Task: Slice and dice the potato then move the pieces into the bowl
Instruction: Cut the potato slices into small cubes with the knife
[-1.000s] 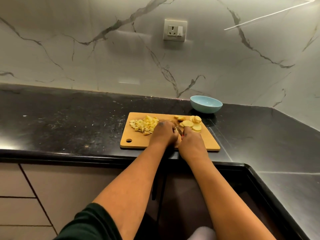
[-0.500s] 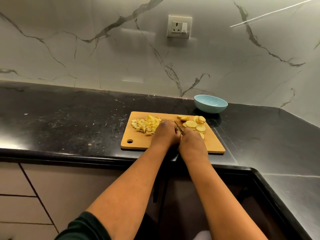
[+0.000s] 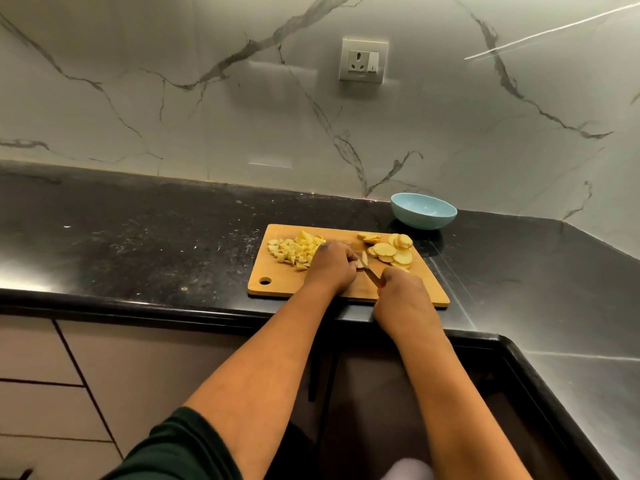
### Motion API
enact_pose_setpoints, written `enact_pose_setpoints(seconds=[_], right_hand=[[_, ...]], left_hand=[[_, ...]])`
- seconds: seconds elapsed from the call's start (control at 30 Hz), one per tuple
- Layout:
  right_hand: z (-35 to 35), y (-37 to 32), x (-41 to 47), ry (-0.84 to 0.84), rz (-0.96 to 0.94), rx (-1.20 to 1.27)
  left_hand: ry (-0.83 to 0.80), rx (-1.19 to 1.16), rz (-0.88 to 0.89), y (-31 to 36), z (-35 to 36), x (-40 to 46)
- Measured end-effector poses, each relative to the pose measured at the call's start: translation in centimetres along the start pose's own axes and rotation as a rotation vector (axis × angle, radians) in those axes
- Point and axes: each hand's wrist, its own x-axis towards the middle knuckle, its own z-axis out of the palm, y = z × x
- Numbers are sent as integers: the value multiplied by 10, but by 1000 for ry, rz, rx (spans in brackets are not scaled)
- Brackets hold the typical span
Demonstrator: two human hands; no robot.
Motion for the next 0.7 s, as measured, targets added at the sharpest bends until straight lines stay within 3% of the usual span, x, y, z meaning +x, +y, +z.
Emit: enact_pose_setpoints(seconds=[0.17,0.37,0.7], right_hand=[[-26,11,-2,-75,42,23],[-19,10,0,98,-84,186],[13,1,5,79,-100,146]], left_hand=[[20,19,27,2,0,-5],[97,83,73,4,0,-15],[86,90,111,3,-1,-22]])
